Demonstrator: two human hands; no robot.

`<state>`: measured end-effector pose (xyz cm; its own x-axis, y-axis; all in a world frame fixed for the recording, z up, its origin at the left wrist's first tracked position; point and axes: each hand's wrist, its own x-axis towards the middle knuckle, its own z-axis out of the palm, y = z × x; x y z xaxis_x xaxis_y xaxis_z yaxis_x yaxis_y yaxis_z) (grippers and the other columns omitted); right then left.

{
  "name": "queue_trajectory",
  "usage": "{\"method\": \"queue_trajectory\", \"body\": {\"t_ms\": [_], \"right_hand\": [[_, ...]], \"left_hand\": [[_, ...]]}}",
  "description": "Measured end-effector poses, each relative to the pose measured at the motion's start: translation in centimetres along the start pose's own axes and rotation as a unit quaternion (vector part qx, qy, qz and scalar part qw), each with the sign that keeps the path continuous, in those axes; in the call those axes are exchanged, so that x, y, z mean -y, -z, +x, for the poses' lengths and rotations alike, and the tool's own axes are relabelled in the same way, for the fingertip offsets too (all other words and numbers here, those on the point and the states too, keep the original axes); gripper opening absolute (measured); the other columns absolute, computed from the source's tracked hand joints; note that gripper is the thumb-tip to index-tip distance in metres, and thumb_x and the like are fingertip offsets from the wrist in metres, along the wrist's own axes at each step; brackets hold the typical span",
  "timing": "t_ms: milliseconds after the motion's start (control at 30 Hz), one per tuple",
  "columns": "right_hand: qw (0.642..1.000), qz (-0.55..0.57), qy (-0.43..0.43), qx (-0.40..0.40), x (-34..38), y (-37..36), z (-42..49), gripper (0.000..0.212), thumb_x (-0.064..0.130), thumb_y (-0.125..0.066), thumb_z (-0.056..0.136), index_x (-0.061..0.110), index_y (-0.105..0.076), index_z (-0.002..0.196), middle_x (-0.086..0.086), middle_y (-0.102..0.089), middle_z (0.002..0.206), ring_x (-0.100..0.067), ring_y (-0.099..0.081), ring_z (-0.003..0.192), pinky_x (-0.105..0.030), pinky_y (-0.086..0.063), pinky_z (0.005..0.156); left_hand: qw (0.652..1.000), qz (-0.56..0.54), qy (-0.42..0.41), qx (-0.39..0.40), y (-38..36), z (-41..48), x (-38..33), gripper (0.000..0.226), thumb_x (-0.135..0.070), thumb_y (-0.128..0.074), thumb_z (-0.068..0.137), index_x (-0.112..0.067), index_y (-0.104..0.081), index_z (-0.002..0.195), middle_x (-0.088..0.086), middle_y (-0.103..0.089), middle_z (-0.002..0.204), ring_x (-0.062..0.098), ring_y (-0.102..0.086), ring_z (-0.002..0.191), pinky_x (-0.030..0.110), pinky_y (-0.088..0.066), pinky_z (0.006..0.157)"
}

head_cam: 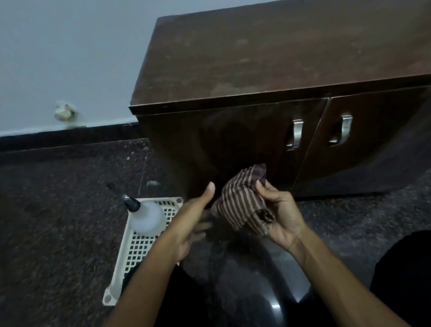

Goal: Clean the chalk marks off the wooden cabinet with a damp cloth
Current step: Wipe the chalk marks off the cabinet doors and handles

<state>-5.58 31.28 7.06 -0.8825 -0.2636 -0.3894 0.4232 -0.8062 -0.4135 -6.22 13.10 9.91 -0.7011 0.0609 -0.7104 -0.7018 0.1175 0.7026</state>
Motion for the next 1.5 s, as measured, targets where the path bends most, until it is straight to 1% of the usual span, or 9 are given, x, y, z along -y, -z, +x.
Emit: {"method": "queue_trajectory", "body": {"t_ms": [100, 267, 433, 600, 900, 1000, 1133, 1267, 1500], "right_hand": [[0.999, -0.019, -0.033, 0.027, -0.7, -0.7, 0.3, 0.038, 0.009, -0.053, 0.092, 0.003, -0.056, 0.129, -0.028, -0.056, 0.134, -0.039, -0.054, 0.125, -0.054, -0.039, 0.112], [0.987, -0.134, -0.074, 0.057, -1.2, -1.4, 0.8, 0.062, 0.038, -0.055, 0.096, -0.006, -0.047, 0.139, -0.030, -0.053, 0.139, -0.041, -0.050, 0.131, -0.055, -0.037, 0.113], [0.940, -0.338, -0.041, 0.009, -2.9, -1.5, 0.9, 0.028, 0.012, -0.068, 0.090, 0.014, -0.066, 0.117, -0.006, -0.075, 0.111, -0.021, -0.072, 0.103, -0.033, -0.060, 0.087], [0.929, -0.362, -0.038, -0.059, -9.5, -0.4, 2.2, 0.025, 0.012, -0.073, 0.088, 0.015, -0.069, 0.112, -0.006, -0.076, 0.109, -0.019, -0.073, 0.098, -0.036, -0.059, 0.088], [0.903, -0.387, -0.122, -0.144, -20.3, 0.1, 6.2, 0.009, 0.011, -0.073, 0.088, 0.015, -0.068, 0.082, -0.009, -0.075, 0.088, -0.024, -0.073, 0.080, -0.039, -0.061, 0.071], [0.877, -0.435, -0.125, -0.162, -22.6, 0.1, 7.4, 0.031, 0.009, -0.071, 0.088, 0.020, -0.054, 0.065, -0.010, -0.071, 0.082, -0.024, -0.069, 0.073, -0.035, -0.058, 0.062], [0.807, -0.569, -0.093, -0.130, -24.1, -0.1, 8.5, 0.008, 0.016, -0.070, 0.086, 0.020, -0.065, 0.081, -0.010, -0.074, 0.094, -0.028, -0.071, 0.085, -0.041, -0.061, 0.075], [0.745, -0.656, -0.074, -0.098, -23.7, 0.6, 8.8, 0.004, 0.014, -0.066, 0.089, 0.015, -0.066, 0.085, -0.004, -0.067, 0.080, -0.024, -0.065, 0.078, -0.023, -0.046, 0.058], [0.674, -0.737, -0.044, -0.027, -23.2, 1.2, 8.7, 0.021, 0.015, -0.066, 0.085, 0.015, -0.071, 0.105, -0.008, -0.074, 0.099, -0.030, -0.069, 0.089, -0.043, -0.060, 0.079]], "left_hand": [[0.990, -0.077, 0.008, 0.121, 0.7, 0.4, 0.7, 0.046, -0.054, -0.061, 0.089, -0.021, -0.066, 0.122, 0.007, -0.072, 0.121, 0.025, -0.068, 0.112, 0.045, -0.049, 0.105], [0.995, -0.075, -0.043, 0.054, 2.0, 0.5, 0.1, 0.034, -0.019, -0.073, 0.088, -0.013, -0.063, 0.120, 0.005, -0.074, 0.116, 0.018, -0.070, 0.107, 0.032, -0.060, 0.085], [0.991, 0.101, -0.082, 0.036, 6.7, 0.6, -1.0, 0.042, -0.006, -0.081, 0.079, -0.013, -0.063, 0.116, 0.003, -0.075, 0.110, 0.015, -0.072, 0.101, 0.032, -0.059, 0.088], [0.980, 0.181, -0.057, 0.061, 11.8, 1.0, 1.7, 0.042, -0.007, -0.082, 0.079, -0.015, -0.064, 0.116, 0.010, -0.072, 0.119, 0.025, -0.069, 0.111, 0.041, -0.056, 0.097], [0.990, 0.022, -0.025, -0.134, 17.4, 1.6, 12.3, 0.048, -0.004, -0.084, 0.075, -0.010, -0.065, 0.119, 0.010, -0.074, 0.105, 0.026, -0.071, 0.100, 0.034, -0.060, 0.079], [0.977, 0.067, -0.027, -0.200, 18.1, 2.6, 13.7, 0.044, -0.007, -0.085, 0.074, -0.012, -0.066, 0.113, 0.013, -0.070, 0.114, 0.027, -0.067, 0.109, 0.033, -0.058, 0.083], [0.953, 0.124, -0.030, -0.275, 18.7, 4.2, 14.8, 0.046, -0.014, -0.087, 0.074, -0.019, -0.065, 0.114, 0.007, -0.070, 0.113, 0.024, -0.066, 0.108, 0.041, -0.054, 0.099], [0.935, 0.198, -0.032, -0.293, 18.1, 4.9, 15.7, 0.056, -0.024, -0.086, 0.077, -0.020, -0.060, 0.127, 0.006, -0.067, 0.119, 0.023, -0.063, 0.112, 0.041, -0.052, 0.100], [0.907, 0.293, -0.051, -0.299, 16.2, 4.3, 15.5, 0.065, -0.021, -0.078, 0.086, -0.017, -0.049, 0.143, 0.006, -0.058, 0.137, 0.025, -0.055, 0.127, 0.031, -0.042, 0.102]]}}
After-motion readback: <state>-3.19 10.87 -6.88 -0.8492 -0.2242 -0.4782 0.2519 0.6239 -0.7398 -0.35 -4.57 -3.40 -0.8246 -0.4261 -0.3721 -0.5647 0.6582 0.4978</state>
